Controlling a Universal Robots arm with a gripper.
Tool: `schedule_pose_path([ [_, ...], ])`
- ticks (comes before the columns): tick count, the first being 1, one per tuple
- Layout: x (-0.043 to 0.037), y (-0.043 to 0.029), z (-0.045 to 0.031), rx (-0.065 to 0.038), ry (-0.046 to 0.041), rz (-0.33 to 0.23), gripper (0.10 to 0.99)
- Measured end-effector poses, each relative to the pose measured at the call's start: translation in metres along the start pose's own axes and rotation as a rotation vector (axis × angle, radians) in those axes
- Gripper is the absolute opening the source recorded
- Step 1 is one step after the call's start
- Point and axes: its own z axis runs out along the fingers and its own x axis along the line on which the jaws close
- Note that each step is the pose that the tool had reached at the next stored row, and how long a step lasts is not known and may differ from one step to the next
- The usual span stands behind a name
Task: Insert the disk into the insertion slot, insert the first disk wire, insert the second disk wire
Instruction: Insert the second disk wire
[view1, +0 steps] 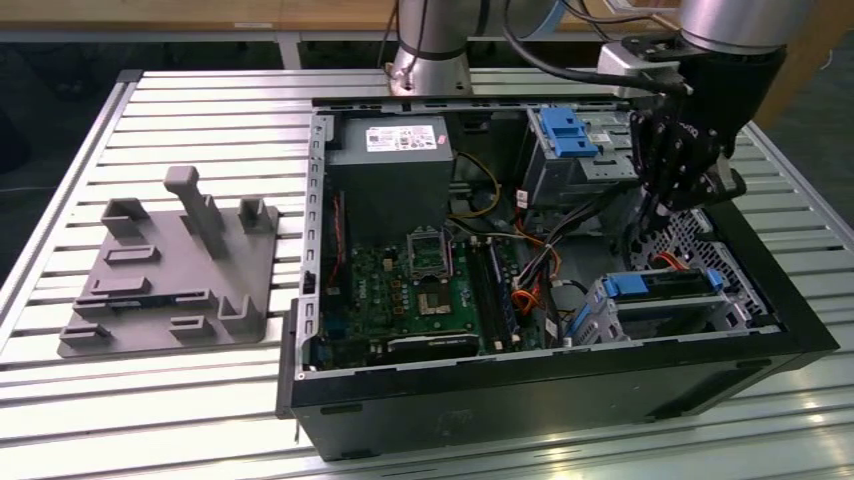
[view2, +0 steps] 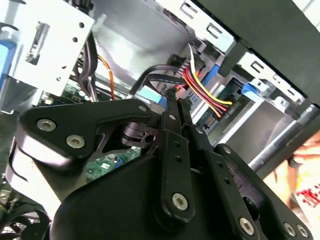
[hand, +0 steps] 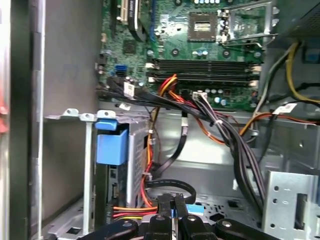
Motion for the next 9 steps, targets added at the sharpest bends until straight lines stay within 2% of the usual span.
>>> schedule_pose_path([
  [3,0.0039,0.0003,0.0005,0.002,-0.0384,0.003,0.149],
  [5,0.0066,0.0008,0.0008,0.003,-0.0606,0.004,0.149],
  [7,0.0093,0.0013,0.0010,0.004,-0.0800,0.006,0.149],
  [9,0.0123,0.0018,0.0014,0.005,-0.0948,0.007,0.149],
])
